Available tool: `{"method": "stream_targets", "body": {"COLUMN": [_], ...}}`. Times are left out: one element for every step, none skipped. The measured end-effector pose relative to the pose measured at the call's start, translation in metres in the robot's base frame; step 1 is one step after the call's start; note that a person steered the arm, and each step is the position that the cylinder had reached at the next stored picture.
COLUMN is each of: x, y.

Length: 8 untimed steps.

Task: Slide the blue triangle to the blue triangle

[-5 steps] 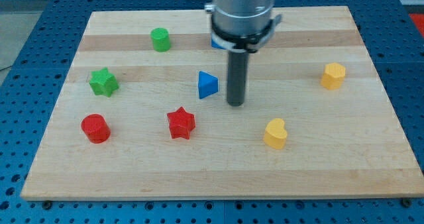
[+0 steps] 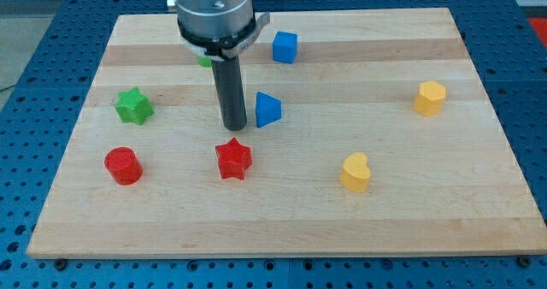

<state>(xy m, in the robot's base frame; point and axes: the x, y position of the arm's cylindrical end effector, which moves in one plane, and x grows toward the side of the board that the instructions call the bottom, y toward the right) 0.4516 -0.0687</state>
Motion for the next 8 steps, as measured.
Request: {"method": "stream_targets", "body": {"x": [-0.006, -0.047, -0.071, -0.048, -0.045, -0.063, -0.067, -0.048], "y": [0.026, 0.045, 0.046, 0.049, 0.073, 0.083, 0.078, 0.084]}}
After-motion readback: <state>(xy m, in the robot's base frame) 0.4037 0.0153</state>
